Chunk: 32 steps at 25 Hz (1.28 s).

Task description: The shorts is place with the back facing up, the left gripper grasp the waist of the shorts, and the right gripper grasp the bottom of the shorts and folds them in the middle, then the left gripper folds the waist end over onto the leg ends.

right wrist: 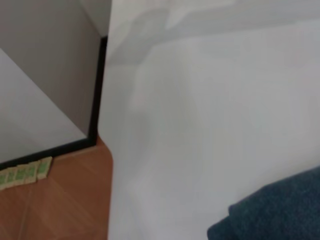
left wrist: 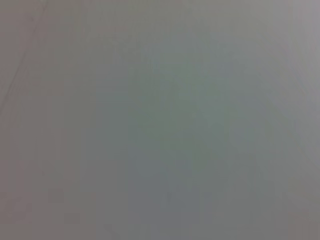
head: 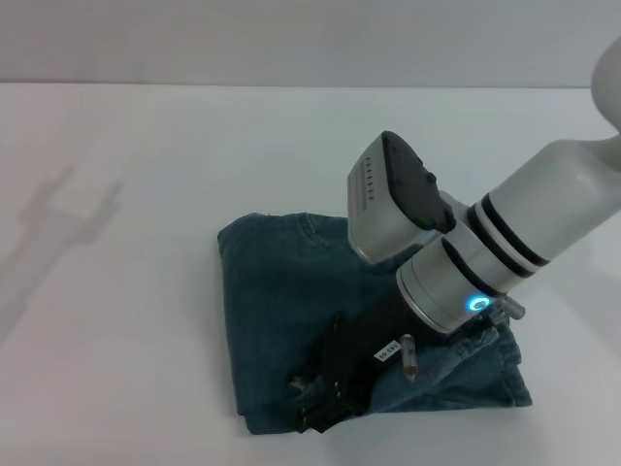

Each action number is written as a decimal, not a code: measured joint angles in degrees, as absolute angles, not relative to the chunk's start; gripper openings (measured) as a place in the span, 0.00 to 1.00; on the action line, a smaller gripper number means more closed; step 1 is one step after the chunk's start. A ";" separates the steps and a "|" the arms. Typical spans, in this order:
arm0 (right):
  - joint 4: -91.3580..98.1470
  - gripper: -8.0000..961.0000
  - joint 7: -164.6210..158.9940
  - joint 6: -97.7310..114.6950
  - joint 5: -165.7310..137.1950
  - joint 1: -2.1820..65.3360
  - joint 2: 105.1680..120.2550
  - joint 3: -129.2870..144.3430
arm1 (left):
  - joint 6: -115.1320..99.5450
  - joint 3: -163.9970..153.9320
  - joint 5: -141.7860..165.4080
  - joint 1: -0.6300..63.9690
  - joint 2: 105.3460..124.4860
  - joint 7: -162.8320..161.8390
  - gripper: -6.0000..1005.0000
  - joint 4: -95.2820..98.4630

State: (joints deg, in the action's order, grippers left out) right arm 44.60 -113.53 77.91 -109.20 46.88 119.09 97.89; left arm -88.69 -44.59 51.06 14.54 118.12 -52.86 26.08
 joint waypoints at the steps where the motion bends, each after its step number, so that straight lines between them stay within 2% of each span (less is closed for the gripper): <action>1: 44.58 0.52 -113.69 77.50 -109.29 46.88 119.10 98.21 | -88.69 -44.60 51.06 14.56 118.12 -52.85 0.78 26.08; 23: 47.61 0.52 -114.97 67.92 -109.31 43.74 118.99 97.49 | -88.94 -44.53 51.06 14.49 118.12 -52.87 0.78 26.01; 27: 54.51 0.52 -114.67 71.27 -109.13 39.64 118.82 96.79 | -88.96 -44.31 51.07 14.24 118.11 -52.86 0.78 26.01; 32: 67.68 0.52 -111.40 73.65 -108.39 29.99 118.93 92.90 | -88.96 -44.19 51.06 13.96 118.06 -52.84 0.78 26.01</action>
State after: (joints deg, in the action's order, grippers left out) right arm 67.68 -111.40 73.65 -108.39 29.99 118.93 92.90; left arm -88.96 -44.19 51.06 13.96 118.06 -52.84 26.01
